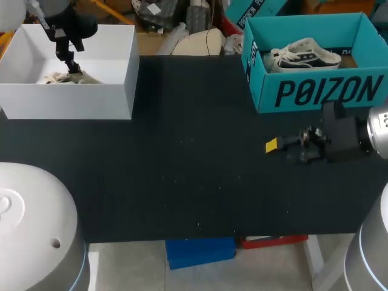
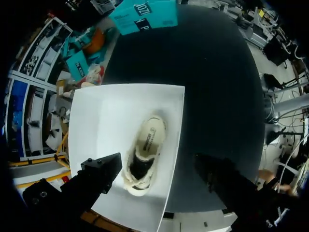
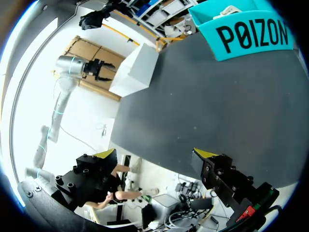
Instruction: Take the shoe out of the shoebox, open the shoe tongue, remove and reinsert the insole, then place the shoe into the shoebox
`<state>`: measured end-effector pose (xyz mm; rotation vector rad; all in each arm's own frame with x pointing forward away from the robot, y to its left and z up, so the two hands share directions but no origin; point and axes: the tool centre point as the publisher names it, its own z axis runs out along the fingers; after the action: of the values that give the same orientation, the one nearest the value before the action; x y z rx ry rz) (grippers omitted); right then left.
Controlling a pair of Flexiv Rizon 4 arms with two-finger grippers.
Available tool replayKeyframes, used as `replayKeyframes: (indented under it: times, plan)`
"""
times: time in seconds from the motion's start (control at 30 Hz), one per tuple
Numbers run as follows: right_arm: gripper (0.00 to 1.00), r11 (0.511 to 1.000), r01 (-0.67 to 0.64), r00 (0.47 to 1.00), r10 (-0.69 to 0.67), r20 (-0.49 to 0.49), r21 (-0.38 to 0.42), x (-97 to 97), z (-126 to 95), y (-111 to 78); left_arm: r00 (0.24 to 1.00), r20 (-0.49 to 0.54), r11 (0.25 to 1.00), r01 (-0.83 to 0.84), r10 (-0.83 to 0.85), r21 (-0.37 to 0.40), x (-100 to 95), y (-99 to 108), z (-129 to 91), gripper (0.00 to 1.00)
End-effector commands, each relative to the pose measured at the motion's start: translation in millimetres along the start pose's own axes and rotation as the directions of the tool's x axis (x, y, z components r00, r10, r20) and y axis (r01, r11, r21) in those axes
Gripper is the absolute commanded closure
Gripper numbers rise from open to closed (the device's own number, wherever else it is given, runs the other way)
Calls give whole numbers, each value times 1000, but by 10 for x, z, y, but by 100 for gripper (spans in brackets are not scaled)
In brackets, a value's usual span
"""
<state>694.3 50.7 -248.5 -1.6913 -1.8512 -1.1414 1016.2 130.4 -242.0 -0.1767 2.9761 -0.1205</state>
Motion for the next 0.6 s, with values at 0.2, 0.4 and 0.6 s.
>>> replayKeyframes:
  times: [0.2,0.4,0.6]
  plan:
    - [0,1000,-1,1000,1,2,2,5,-2,5,932,-49,927,349,-359,-140,509,-261,-195,0]
    - [0,1000,-1,1000,1,2,2,5,-2,5,874,-48,869,473,-484,-144,858,-338,-59,0]
    - [0,1000,-1,1000,1,2,2,5,-2,5,813,-82,814,564,-577,-135,1060,-373,116,0]
